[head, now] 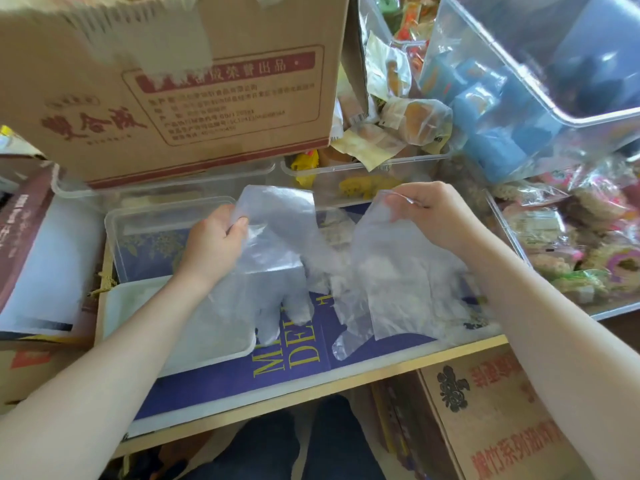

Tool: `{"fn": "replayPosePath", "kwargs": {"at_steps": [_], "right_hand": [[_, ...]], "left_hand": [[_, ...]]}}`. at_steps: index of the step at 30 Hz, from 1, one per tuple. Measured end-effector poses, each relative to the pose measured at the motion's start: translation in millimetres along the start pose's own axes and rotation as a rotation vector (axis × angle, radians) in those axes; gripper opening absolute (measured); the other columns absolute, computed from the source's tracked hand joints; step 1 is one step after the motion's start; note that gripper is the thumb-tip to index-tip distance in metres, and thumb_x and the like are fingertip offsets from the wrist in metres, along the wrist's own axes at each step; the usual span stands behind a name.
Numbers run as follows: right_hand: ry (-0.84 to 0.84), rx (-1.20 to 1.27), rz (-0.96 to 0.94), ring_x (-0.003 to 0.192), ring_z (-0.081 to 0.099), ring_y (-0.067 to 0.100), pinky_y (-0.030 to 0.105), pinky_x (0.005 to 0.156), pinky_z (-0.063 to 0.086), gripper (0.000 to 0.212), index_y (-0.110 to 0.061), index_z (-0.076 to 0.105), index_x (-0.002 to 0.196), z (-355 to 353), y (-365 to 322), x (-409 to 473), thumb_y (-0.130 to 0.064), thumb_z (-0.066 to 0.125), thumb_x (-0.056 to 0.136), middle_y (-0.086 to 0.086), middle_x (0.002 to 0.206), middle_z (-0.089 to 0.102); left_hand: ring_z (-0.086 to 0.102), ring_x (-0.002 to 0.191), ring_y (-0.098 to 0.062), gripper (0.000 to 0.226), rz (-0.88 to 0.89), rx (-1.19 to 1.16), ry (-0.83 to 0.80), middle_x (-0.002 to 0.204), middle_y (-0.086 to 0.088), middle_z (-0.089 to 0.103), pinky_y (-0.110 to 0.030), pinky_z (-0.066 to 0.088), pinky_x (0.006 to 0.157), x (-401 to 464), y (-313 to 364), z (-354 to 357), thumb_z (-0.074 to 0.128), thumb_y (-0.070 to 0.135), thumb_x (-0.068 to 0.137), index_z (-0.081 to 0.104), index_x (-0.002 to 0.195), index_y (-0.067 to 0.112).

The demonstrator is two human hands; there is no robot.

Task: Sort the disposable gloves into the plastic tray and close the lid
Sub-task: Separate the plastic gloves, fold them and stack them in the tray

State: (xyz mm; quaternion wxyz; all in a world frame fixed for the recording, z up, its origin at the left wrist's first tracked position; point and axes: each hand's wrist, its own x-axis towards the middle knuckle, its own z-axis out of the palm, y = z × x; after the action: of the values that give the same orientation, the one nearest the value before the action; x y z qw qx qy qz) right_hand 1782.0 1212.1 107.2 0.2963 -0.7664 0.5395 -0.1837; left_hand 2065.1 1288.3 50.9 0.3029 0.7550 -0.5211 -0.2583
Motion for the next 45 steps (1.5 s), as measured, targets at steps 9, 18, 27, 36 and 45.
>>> {"fn": "replayPosePath", "kwargs": {"at_steps": [9,18,27,36,45], "right_hand": [[0.502,-0.142,0.353,0.067,0.057,0.033,0.035,0.066,0.049,0.041,-0.001,0.056,0.064,-9.6,-23.3,-15.0,-0.03,0.043,0.09,0.016,0.066,0.064],[0.333,0.698,0.529,0.05,0.063,0.026,0.036,0.053,0.054,0.044,0.001,0.055,0.07,82.7,-75.1,-46.9,-0.021,0.033,0.1,0.012,0.062,0.059],[0.173,0.717,0.402,0.069,0.064,0.02,0.038,0.075,0.053,0.053,-0.009,0.064,0.071,124.1,-99.4,-57.4,-0.033,0.028,0.102,0.008,0.07,0.067],[0.141,0.601,0.178,0.069,0.06,0.012,0.036,0.072,0.051,0.044,0.005,0.055,0.086,123.9,-101.3,-70.2,-0.034,0.038,0.099,0.001,0.073,0.063],[0.205,0.236,-0.166,0.071,0.053,0.012,0.034,0.06,0.045,0.034,-0.018,0.057,0.09,105.3,-95.3,-80.0,-0.046,0.039,0.087,-0.007,0.08,0.057]], "left_hand": [[0.057,0.091,-0.027,0.019,0.027,-0.172,0.113,0.095,-0.011,0.064,-0.03,0.037,0.074,0.7,20.4,-24.6,0.048,0.017,0.096,0.06,0.104,0.006],[0.056,0.077,-0.034,0.016,0.204,-0.084,0.14,0.08,-0.017,0.065,-0.032,0.029,0.064,-34.5,38.9,1.5,0.049,0.01,0.094,0.061,0.103,0.005],[0.064,0.078,-0.018,0.022,0.158,-0.169,-0.189,0.079,0.002,0.071,-0.027,0.045,0.073,-55.3,29.4,11.9,0.046,0.026,0.098,0.067,0.094,0.023],[0.064,0.095,-0.014,0.053,0.151,-0.493,-0.502,0.095,0.004,0.07,-0.033,0.049,0.088,-56.8,17.9,-4.5,0.05,0.067,0.078,0.067,0.1,0.022],[0.061,0.087,-0.017,0.044,0.234,-0.415,-0.504,0.093,-0.006,0.07,-0.028,0.043,0.08,-48.3,12.5,-16.5,0.048,0.053,0.087,0.068,0.099,0.015]]}}
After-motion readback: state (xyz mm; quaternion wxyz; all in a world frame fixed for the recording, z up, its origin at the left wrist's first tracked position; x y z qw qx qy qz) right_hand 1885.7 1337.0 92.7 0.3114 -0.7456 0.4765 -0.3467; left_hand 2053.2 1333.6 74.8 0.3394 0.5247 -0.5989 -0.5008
